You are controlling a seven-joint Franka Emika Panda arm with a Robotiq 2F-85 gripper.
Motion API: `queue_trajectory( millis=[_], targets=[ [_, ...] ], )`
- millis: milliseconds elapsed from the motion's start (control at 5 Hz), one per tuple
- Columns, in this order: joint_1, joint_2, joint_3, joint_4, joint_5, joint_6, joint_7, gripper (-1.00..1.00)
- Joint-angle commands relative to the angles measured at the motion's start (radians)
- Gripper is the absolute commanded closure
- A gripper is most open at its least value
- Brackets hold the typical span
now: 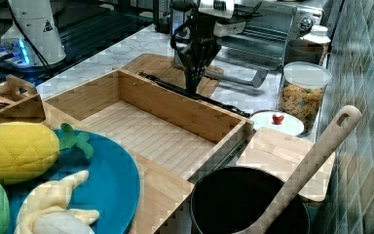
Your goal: Close the drawer.
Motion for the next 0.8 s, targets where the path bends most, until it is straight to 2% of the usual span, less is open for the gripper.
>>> queue_trajectory(
  millis=[200,400,600,800],
  targets=[
    [-0.031,-0.111,-0.028,0.002,-0.012,-0.021,-0.004,1.0],
    [-0.061,-0.12,-0.052,-0.05,-0.046,0.098,-0.072,1.0],
    [-0.129,-0.09,-0.061,-0.064,-0.041,0.221,-0.205,1.0],
    [-0.192,-0.053,-0.07,-0.026,0.017,0.231,-0.354,1.0]
  ],
)
